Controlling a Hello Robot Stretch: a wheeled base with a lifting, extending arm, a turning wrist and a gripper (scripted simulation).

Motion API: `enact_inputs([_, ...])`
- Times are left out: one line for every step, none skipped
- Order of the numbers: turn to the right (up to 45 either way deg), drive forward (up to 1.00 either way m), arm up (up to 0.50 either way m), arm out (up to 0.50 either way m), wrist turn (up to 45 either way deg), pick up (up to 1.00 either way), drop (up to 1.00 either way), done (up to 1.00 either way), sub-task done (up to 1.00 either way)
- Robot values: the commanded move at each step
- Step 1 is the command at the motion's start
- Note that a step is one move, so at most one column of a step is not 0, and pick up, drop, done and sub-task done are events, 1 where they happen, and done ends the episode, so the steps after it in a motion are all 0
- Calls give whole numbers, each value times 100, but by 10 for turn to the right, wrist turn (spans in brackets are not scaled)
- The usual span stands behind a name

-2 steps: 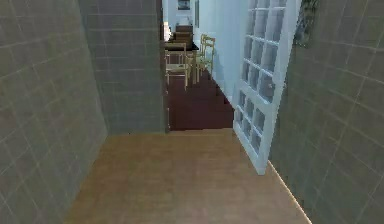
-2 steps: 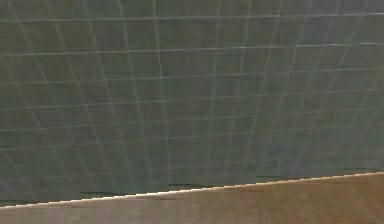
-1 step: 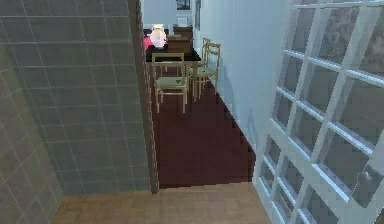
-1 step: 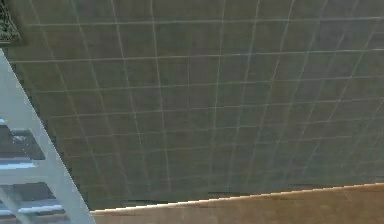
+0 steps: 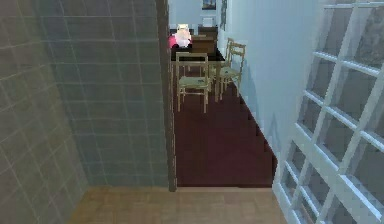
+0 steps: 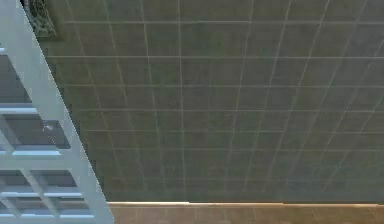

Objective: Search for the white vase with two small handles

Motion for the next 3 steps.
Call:
enact_inputs([0,80,0,0,0,0,0,0,0])
enact_inputs([330,0,0,0,0,0,0,0,0])
enact_inputs([0,55,0,0,0,0,0,0,0])
